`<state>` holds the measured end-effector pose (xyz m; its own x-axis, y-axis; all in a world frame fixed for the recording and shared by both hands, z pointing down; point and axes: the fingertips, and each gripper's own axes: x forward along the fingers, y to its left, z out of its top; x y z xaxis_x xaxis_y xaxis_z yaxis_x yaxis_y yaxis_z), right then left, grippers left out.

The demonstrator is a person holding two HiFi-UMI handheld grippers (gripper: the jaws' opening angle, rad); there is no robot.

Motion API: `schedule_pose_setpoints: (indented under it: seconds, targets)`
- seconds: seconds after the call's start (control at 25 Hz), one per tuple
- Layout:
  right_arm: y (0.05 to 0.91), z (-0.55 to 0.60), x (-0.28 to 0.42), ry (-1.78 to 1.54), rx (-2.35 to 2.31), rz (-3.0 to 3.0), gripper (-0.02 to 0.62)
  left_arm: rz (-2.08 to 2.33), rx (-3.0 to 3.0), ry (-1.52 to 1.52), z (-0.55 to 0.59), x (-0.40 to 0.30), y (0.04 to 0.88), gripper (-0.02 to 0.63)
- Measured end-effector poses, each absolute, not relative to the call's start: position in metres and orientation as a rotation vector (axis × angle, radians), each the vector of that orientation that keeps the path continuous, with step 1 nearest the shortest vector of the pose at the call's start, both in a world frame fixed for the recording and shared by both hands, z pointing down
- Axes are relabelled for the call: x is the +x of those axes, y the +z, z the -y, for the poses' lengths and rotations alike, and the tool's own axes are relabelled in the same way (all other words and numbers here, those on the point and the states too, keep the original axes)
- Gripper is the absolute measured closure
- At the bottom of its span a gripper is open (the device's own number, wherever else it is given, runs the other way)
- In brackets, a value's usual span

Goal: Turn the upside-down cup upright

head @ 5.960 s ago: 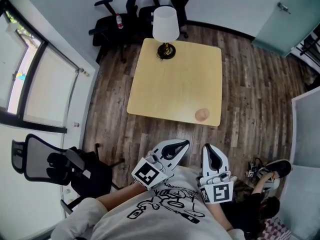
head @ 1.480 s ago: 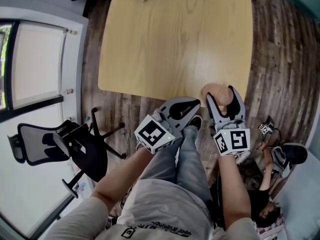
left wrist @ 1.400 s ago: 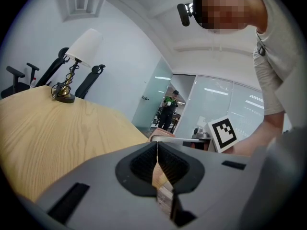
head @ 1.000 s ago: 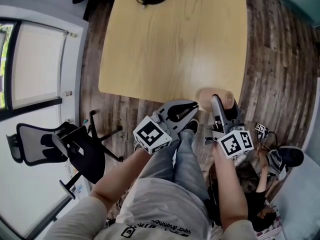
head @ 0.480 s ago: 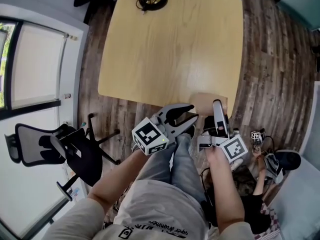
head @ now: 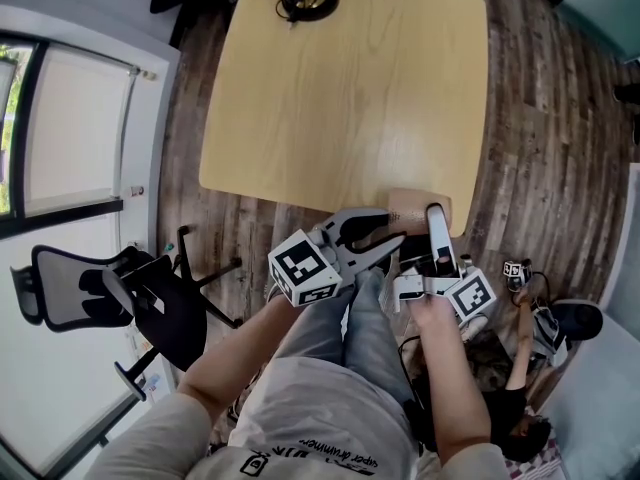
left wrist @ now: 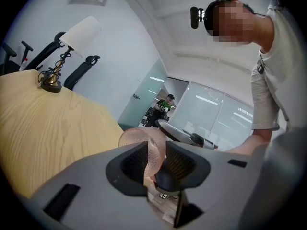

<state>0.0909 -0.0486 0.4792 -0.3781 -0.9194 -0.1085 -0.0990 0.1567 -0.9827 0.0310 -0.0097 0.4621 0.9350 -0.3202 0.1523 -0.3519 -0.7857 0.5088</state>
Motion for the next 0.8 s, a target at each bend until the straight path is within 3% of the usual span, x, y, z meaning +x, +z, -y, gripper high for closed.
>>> schedule_pose_setpoints:
  seconds: [0.2, 0.36, 0.8]
  targets:
    - [0.481, 0.048, 0.088, -1.341, -0.908, -1.559, 0.277, 0.439, 2.543, 0.066, 0.009, 0.035, 0.457, 0.499]
    - [0.483, 0.046, 0.088, -1.345, -0.882, -1.536, 0.278, 0.397, 2.547, 0.068, 0.004, 0.038, 0.454, 0.557]
    - [0.472, 0.043, 0.083, -1.285, -0.831, -1.631, 0.276, 0.278, 2.52, 0.054, -0.005, 0.045, 0.448, 0.586]
